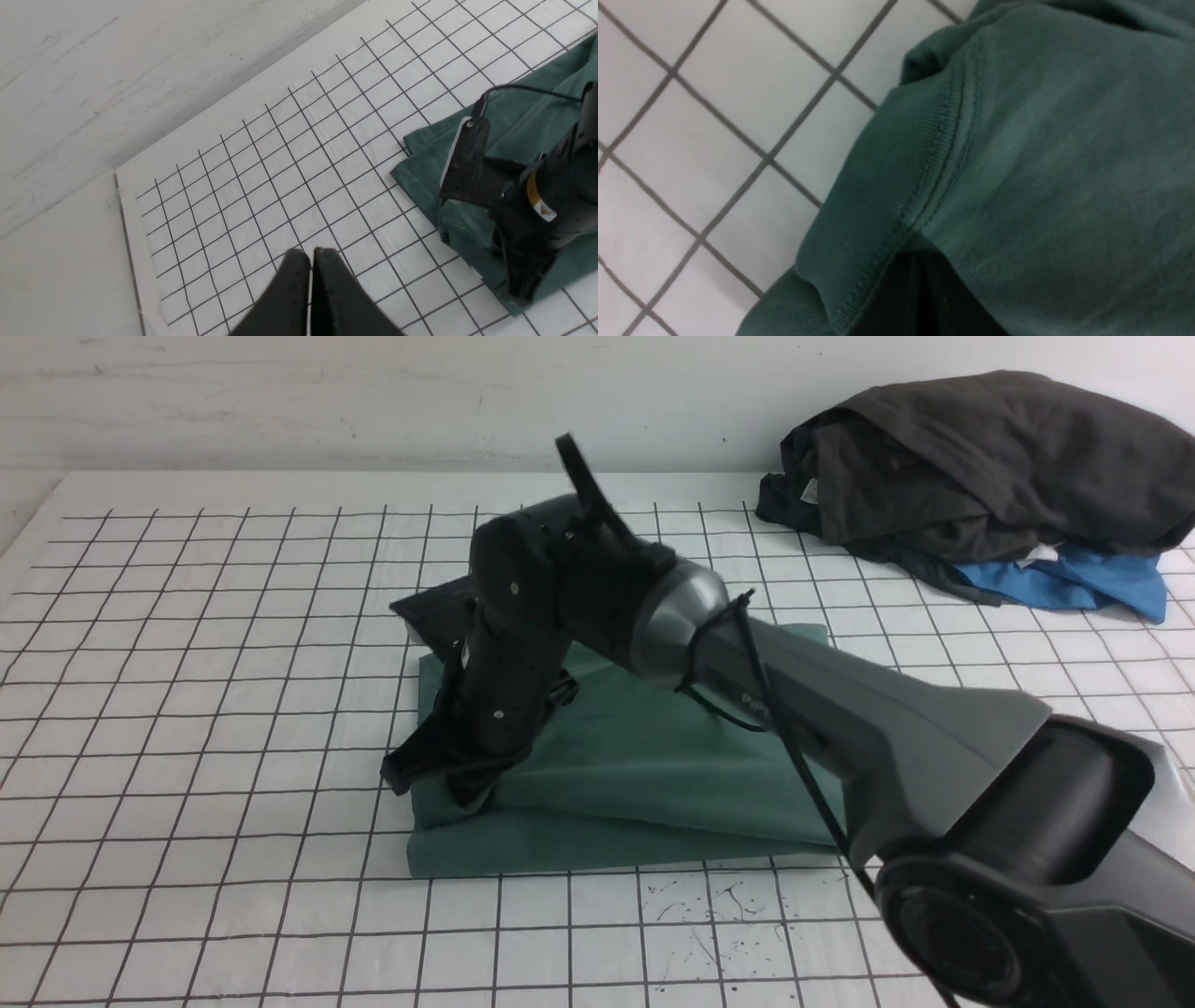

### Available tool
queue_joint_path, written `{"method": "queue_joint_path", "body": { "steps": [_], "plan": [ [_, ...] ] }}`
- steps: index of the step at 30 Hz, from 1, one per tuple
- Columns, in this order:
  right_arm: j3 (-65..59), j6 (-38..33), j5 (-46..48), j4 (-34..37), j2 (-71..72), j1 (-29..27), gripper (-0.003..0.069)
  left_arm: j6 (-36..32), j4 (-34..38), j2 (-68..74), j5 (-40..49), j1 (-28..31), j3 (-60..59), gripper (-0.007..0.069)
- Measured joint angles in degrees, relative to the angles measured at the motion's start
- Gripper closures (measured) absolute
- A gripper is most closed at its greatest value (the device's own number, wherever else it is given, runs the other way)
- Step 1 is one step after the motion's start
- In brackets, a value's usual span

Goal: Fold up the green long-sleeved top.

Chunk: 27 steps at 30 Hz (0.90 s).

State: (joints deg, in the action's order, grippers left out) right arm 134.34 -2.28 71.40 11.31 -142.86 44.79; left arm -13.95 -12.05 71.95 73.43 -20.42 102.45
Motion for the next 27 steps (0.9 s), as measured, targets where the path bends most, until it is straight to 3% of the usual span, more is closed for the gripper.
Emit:
{"method": "queue_joint_path", "body": {
  "steps": [8, 14, 18, 27],
  "plan": [
    [0.0, -0.7, 0.2, -0.2, 6.9, -1.2, 0.0671, 1.7, 0.0, -2.2, 0.0, 0.0, -0.2, 0.0631],
    [0.0, -2.3, 0.2, -1.4, 22.7, -2.3, 0.0673, 3.7, 0.0, -10.8, 0.0, 0.0, -7.8, 0.0631],
    [-1.9, -3.3, 0.4, -3.4, 32.8, -2.3, 0.0673, 5.2, 0.0, -20.5, 0.0, 0.0, -18.2, 0.0631],
    [-28.7, -5.4, 1.1, -5.8, 60.9, -2.3, 0.0673, 15.2, 0.1, -45.8, -2.1, 0.0, -47.3, 0.0631]
  ]
}}
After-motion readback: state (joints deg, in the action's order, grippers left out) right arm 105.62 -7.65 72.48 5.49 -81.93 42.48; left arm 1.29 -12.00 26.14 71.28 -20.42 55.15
